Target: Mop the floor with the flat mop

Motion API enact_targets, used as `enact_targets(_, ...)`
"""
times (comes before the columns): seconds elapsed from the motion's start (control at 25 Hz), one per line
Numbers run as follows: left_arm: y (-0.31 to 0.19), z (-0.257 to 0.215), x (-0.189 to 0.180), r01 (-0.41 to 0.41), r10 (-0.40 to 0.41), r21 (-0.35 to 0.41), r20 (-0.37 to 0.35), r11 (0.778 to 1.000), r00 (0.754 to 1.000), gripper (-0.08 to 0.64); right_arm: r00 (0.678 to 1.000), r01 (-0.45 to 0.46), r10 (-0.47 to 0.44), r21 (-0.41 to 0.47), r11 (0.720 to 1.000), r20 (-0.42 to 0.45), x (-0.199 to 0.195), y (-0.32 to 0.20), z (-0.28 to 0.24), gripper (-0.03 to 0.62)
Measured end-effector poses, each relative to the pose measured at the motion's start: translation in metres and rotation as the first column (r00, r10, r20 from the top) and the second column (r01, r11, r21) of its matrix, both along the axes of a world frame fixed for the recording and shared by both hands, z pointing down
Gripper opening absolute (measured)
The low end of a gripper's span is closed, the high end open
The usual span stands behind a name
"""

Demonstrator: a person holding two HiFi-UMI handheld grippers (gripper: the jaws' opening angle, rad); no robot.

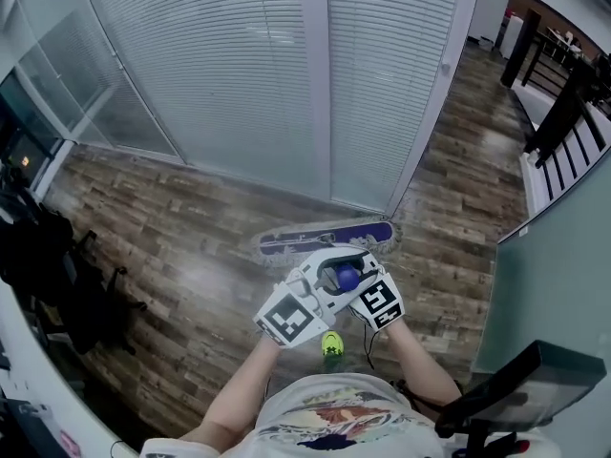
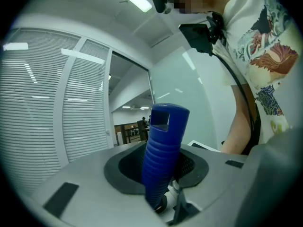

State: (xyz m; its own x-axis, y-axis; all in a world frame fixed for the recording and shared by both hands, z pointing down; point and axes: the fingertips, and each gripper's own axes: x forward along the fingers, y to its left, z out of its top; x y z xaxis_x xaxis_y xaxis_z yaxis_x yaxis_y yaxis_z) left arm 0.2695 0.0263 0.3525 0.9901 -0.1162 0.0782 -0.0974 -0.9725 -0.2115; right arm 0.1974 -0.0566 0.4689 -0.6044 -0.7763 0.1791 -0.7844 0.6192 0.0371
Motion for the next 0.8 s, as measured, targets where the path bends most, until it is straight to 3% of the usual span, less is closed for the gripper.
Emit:
enact_targets(0.4, 0.169, 0.056, -0.086, -0.011, 0.011, 0.006, 0.047, 1.0, 0.999, 0.136, 0.993, 0.063, -0.067, -0.052, 0.997, -0.093, -0.091, 0.159, 0.05, 0.109)
enact_targets(0.8, 0.314, 0.052, -0.124, 0.008, -0.008, -0.012, 0.043, 1.0, 0.999, 0.14, 0.991, 0.094, -0.099, -0.059, 0.994, -0.088, -0.13, 0.307, 0.047, 0.112)
